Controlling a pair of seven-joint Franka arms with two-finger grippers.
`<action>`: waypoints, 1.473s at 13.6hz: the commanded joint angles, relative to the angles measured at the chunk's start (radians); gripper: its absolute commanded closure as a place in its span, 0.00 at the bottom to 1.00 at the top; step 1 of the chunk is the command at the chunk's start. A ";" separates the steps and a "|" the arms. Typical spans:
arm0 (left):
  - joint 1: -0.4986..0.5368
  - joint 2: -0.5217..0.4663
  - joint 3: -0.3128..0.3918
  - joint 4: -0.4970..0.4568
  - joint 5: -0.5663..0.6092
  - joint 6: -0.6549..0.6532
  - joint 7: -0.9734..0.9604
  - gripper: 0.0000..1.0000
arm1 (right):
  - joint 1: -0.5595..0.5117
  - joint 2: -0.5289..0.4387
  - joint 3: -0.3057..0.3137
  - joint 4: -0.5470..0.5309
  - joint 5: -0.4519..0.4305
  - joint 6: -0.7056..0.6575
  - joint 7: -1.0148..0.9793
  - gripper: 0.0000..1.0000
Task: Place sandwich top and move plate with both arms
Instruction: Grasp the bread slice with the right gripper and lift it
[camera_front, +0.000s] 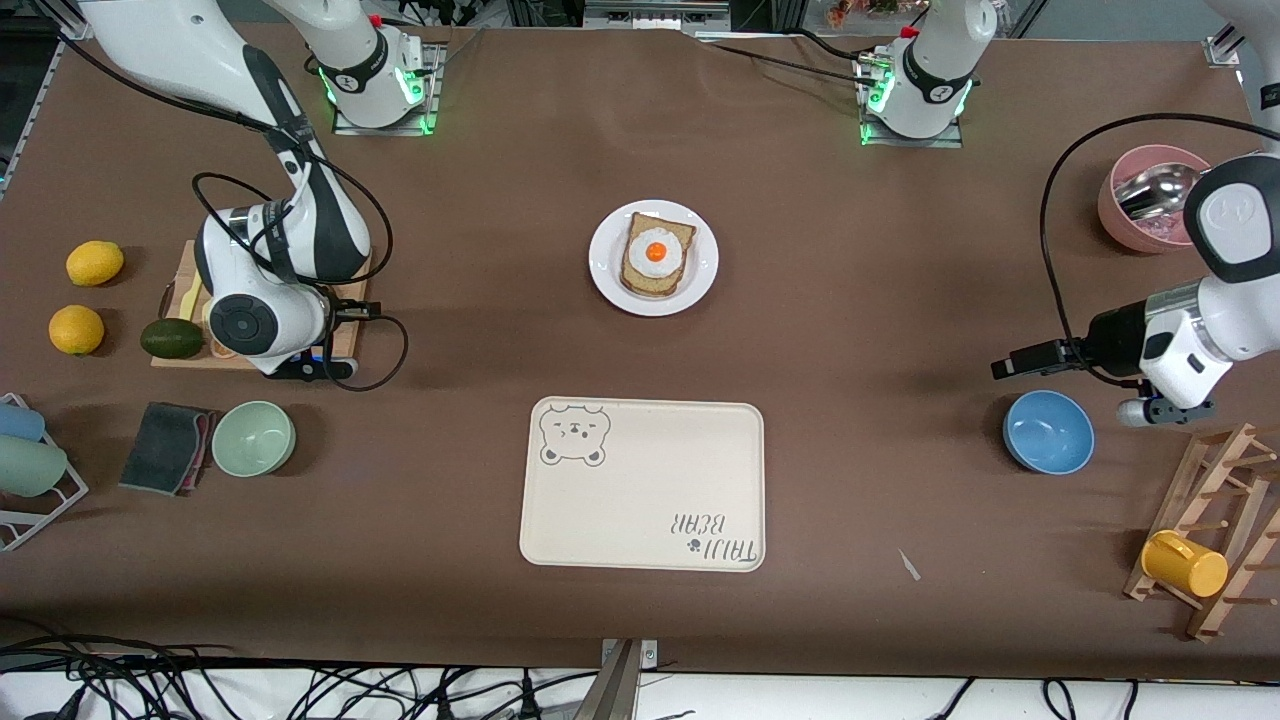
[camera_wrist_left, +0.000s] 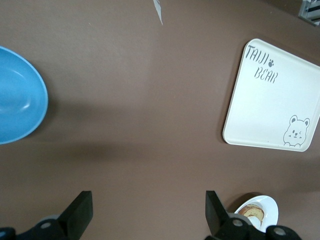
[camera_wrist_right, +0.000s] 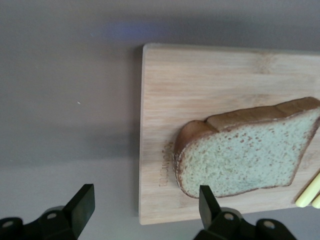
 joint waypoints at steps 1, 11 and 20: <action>0.012 0.008 -0.043 -0.022 -0.041 -0.002 0.021 0.01 | -0.007 -0.002 -0.002 -0.011 0.005 -0.030 0.009 0.08; 0.018 0.054 -0.164 -0.051 -0.149 0.020 0.007 0.00 | -0.012 0.061 -0.046 -0.011 -0.066 -0.030 0.007 0.16; 0.132 0.058 -0.250 -0.055 -0.270 0.028 0.079 0.01 | -0.012 0.144 -0.046 0.025 -0.116 0.028 0.015 1.00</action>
